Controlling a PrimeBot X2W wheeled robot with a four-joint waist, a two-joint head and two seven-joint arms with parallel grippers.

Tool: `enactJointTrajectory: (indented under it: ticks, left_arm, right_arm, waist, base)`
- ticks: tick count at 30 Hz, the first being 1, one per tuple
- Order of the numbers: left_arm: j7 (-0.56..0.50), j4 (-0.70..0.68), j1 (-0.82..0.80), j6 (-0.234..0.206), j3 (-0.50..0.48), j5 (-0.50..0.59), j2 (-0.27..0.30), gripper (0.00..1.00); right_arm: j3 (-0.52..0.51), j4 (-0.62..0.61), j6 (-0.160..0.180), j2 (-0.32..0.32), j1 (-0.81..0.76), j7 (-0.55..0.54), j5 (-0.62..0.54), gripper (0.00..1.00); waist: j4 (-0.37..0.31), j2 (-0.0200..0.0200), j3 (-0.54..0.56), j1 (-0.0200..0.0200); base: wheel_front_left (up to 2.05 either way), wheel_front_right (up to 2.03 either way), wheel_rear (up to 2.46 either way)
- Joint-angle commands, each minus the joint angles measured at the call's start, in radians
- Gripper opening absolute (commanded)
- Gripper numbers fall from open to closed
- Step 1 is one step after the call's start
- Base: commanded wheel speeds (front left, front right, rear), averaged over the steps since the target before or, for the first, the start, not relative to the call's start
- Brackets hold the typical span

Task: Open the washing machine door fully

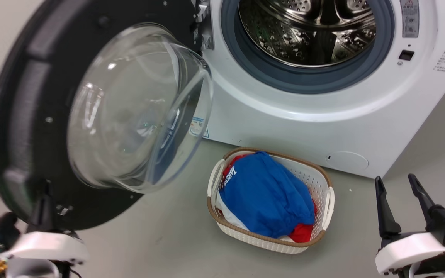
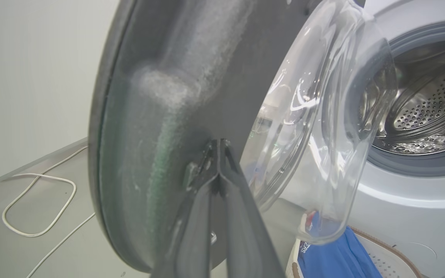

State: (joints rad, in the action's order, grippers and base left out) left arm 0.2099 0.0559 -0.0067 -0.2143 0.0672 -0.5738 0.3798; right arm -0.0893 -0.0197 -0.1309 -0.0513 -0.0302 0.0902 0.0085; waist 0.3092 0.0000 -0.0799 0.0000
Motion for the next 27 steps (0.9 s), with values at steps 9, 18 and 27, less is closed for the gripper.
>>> enactJointTrajectory:
  ticks: [9, 18, 27]
  left_arm:
    - [0.036, 0.225, -0.161, 0.103, -0.099, -0.060, 0.095, 0.00]
    - [0.052, 0.459, -0.339, 0.195, -0.121, -0.040, 0.175, 0.00]
    - [0.057, 0.593, -0.466, 0.230, -0.141, -0.001, 0.198, 0.00]
  right_arm:
    - [-0.005, -0.023, 0.000, 0.002, 0.051, -0.016, -0.021, 1.00]
    - [-0.009, -0.033, 0.000, 0.002, 0.066, -0.026, -0.036, 1.00]
    - [-0.008, -0.040, 0.000, 0.002, 0.085, -0.035, -0.042, 1.00]
  waist:
    - [-0.018, 0.0000, -0.067, 0.0000]
    - [-0.031, 0.0000, -0.106, 0.0000]
    - [-0.036, 0.0000, -0.137, 0.0000]
  base:
    - [0.00, 0.00, 0.00]
    - [0.00, 0.00, 0.00]
    - [0.00, 0.00, 0.00]
